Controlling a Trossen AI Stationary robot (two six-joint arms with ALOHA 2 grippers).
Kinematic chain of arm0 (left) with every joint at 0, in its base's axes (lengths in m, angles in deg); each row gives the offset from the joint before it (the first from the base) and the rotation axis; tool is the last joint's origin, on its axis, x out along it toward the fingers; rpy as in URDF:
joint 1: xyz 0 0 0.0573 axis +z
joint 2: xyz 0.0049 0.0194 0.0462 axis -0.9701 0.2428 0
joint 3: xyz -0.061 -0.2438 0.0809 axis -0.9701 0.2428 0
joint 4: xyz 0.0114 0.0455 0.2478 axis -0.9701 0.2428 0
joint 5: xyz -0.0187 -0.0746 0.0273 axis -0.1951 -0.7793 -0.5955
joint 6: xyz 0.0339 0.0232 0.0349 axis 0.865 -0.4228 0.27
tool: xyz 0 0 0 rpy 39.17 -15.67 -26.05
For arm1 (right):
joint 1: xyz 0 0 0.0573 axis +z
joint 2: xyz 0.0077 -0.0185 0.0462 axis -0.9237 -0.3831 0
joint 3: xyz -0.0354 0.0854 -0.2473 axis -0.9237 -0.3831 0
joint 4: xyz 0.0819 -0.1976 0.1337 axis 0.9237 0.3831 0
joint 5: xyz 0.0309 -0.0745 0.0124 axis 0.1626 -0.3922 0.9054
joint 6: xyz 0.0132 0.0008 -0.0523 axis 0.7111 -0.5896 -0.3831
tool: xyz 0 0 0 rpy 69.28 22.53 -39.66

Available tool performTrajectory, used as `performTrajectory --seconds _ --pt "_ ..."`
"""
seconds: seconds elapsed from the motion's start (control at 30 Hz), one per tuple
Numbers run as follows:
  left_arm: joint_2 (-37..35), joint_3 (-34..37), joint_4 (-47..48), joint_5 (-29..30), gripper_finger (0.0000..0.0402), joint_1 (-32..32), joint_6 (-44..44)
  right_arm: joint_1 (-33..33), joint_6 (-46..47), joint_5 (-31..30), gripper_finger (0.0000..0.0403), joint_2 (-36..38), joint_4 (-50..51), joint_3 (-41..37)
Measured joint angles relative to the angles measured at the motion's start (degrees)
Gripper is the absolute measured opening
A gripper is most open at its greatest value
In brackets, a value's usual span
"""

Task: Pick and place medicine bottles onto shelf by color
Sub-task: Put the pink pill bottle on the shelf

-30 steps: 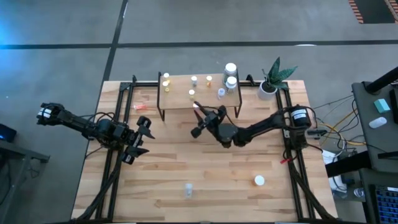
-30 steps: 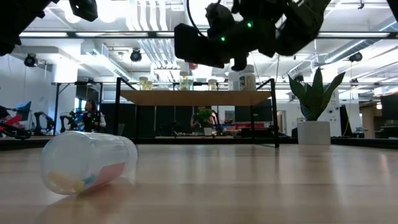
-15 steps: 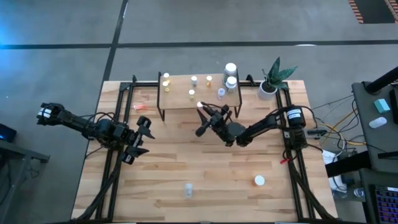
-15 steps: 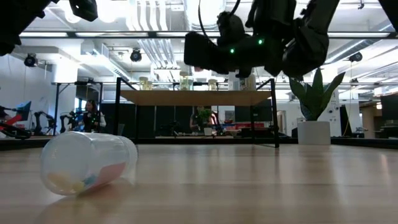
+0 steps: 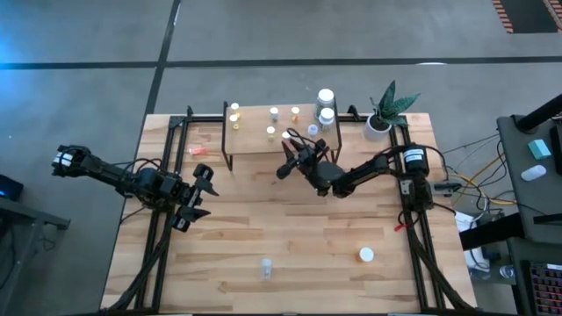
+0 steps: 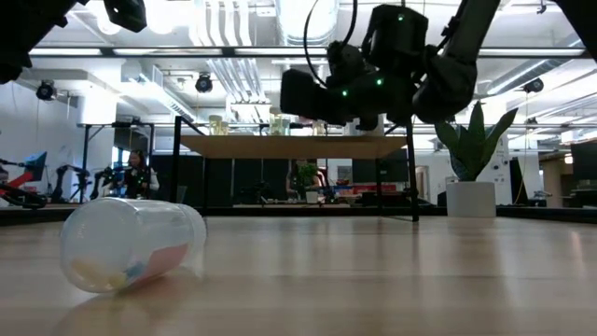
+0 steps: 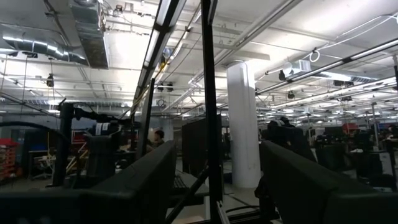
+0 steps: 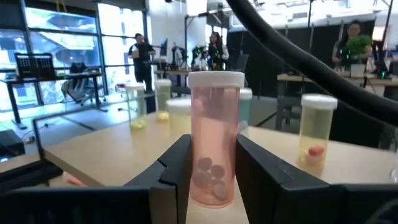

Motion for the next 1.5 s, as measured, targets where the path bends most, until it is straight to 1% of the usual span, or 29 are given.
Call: performTrajectory --seconds 0.23,0.47,0.73,0.87,1.37,1.43,1.5 --pt "0.0 0.0 0.0 0.0 0.0217 0.0 0.0 -2.0 5.5 0.5 0.0098 0.1 6.2 0.1" --pt "0.0 0.0 0.0 0.0 0.0217 0.0 0.0 -2.4 4.5 0.6 0.0102 0.1 6.7 0.1" --pt "0.0 0.0 0.0 0.0 0.0217 0.0 0.0 -2.7 4.6 0.3 0.0164 0.1 6.8 0.1" --pt "0.0 0.0 0.0 0.0 0.0217 0.0 0.0 -2.7 4.6 0.2 0.0182 0.1 6.8 0.1" --pt "0.0 0.0 0.0 0.0 0.0217 0.0 0.0 -2.7 4.1 0.0 0.0185 0.1 7.1 0.1" --pt "0.0 0.0 0.0 0.0 0.0217 0.0 0.0 -2.7 4.3 -0.5 0.0185 0.1 8.8 0.9" --pt "0.0 0.0 0.0 0.0 0.0217 0.0 0.0 -2.7 4.4 -2.1 0.0185 0.1 13.1 2.8"
